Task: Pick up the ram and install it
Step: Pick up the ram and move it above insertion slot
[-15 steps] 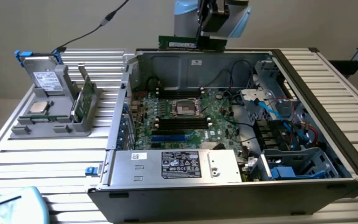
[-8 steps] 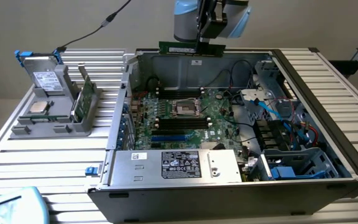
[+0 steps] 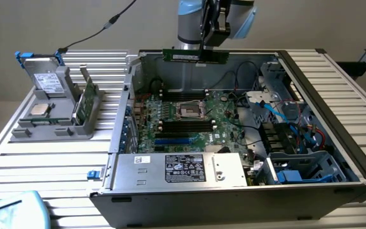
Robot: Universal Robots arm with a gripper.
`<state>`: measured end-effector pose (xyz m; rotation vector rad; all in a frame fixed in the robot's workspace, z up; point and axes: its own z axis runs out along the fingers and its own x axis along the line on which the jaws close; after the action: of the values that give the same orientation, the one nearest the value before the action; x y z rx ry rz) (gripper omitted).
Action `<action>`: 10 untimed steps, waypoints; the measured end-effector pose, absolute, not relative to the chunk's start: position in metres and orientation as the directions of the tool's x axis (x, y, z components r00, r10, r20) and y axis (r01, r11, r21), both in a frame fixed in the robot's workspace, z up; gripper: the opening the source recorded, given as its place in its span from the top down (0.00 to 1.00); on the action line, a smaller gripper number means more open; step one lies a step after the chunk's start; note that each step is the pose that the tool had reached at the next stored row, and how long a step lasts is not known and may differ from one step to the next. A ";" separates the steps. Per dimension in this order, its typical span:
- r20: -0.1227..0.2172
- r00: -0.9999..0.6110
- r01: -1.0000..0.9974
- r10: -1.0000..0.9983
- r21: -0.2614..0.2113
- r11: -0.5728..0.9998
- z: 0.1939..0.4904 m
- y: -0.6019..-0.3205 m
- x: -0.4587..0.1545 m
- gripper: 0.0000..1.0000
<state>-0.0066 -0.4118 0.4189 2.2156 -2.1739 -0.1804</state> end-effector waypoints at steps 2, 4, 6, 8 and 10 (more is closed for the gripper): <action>-0.060 0.016 -0.994 -0.998 0.104 -0.022 0.415 -0.412 -0.007 0.86; -0.059 0.017 -0.994 -0.998 0.104 -0.023 0.411 -0.412 -0.007 0.86; -0.057 0.021 -0.994 -0.998 0.103 -0.027 0.409 -0.412 -0.007 0.86; -0.057 0.026 -0.995 -0.998 0.095 -0.031 0.407 -0.412 -0.007 0.86; -0.057 0.029 -0.996 -0.998 0.086 -0.033 0.406 -0.412 -0.007 0.86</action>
<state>-0.0068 -0.4117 0.4055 2.2371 -2.1685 -0.1574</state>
